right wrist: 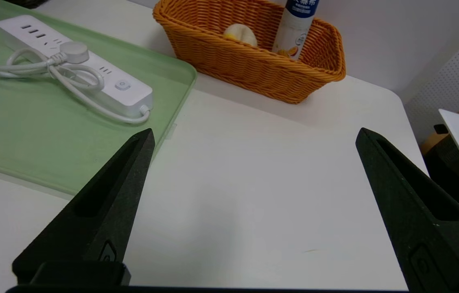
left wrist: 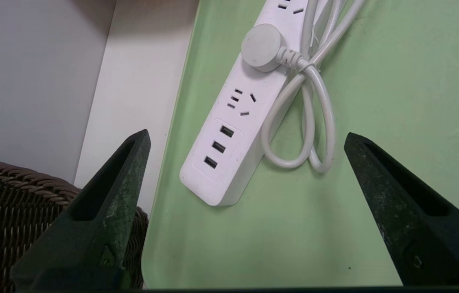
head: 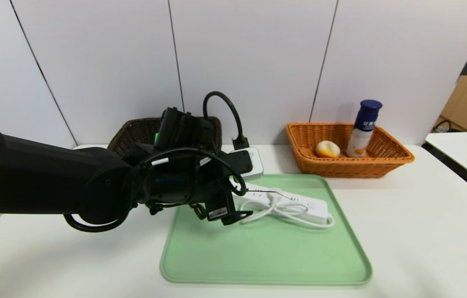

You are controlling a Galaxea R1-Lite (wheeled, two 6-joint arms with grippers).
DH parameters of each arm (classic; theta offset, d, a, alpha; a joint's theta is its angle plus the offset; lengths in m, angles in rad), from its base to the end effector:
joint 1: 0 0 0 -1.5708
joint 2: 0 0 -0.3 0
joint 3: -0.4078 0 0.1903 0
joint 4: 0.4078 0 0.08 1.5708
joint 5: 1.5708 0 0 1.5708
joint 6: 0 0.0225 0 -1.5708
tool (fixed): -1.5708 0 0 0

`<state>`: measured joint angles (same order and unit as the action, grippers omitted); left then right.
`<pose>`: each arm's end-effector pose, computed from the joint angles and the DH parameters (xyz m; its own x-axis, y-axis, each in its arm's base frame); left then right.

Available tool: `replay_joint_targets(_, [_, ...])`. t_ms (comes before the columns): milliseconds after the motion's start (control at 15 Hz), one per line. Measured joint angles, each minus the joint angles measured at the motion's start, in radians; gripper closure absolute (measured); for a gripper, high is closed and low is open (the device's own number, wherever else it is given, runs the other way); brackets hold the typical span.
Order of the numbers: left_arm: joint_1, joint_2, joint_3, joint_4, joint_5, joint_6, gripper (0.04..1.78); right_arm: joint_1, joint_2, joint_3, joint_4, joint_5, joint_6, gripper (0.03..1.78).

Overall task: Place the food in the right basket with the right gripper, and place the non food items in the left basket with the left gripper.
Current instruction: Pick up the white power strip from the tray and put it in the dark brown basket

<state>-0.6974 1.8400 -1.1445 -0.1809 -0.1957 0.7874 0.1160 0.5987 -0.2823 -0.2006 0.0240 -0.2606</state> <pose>0.2663 -0.2289 0.1850 0.5296 -0.6974 -0.4828 0.8034 0.2299 0.5492 0.0431 0.0056 0.1746 0.9836 0.1388 -0.1155 -0.1642 0.9534 -0.2533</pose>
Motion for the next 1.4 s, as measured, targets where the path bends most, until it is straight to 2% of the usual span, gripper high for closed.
replay_joint_targets(533, [-0.062,0.061,0.004,-0.02,0.018,-0.036,0.13,0.0,-0.007,0.001,0.0,0.002,0.023,0.1])
replay_joint_targets(667, [-0.074,0.083,0.024,-0.093,0.064,-0.045,0.13,0.0,-0.007,0.0,0.0,0.002,0.024,0.1])
replay_joint_targets(933, [-0.082,0.148,0.087,-0.328,0.157,-0.042,0.13,0.0,-0.006,0.0,0.0,0.002,0.023,0.1])
replay_joint_targets(1400, [-0.086,0.174,0.156,-0.389,0.175,-0.036,0.13,0.0,-0.004,0.001,0.0,0.003,0.023,0.1])
